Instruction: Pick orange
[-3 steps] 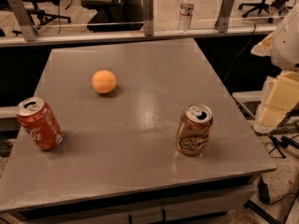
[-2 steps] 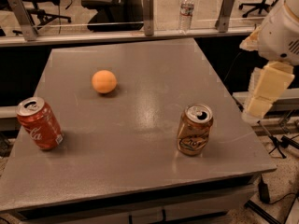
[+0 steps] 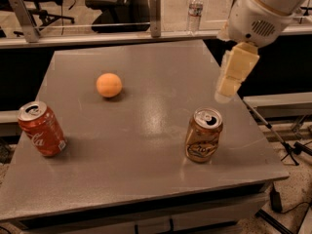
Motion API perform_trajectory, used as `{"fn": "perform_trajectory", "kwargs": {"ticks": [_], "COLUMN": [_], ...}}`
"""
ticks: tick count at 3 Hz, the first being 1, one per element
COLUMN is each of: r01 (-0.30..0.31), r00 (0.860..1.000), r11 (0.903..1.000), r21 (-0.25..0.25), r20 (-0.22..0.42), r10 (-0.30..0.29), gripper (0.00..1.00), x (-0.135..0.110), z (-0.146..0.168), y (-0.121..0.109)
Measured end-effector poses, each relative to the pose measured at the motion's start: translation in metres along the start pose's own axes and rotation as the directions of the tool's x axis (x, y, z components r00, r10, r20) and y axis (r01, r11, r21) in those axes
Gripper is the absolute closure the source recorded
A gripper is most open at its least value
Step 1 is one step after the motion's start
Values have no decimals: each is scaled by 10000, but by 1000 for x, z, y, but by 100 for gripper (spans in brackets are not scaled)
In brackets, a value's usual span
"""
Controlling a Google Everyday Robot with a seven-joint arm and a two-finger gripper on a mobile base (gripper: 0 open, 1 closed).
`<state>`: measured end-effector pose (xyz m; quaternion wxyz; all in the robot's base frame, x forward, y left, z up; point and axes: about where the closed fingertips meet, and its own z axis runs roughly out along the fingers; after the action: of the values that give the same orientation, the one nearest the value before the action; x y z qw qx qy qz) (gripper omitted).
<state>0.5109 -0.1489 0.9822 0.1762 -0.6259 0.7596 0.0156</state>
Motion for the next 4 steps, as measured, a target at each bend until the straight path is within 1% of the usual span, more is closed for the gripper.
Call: {"fn": "perform_trajectory", "kwargs": {"ticks": [1,2,4], "r01": [-14,-125,-470], "r00": [9998,9996,9977], "r11": [9999,9993,9983], "r21": [-162,-366,-357], "r20": [192,253,475], "r10": [17,134,487], "gripper": [0,0,0], "x": [-33,-64,-133], "z": [20,46,94], "y": [-12,-21,-33]}}
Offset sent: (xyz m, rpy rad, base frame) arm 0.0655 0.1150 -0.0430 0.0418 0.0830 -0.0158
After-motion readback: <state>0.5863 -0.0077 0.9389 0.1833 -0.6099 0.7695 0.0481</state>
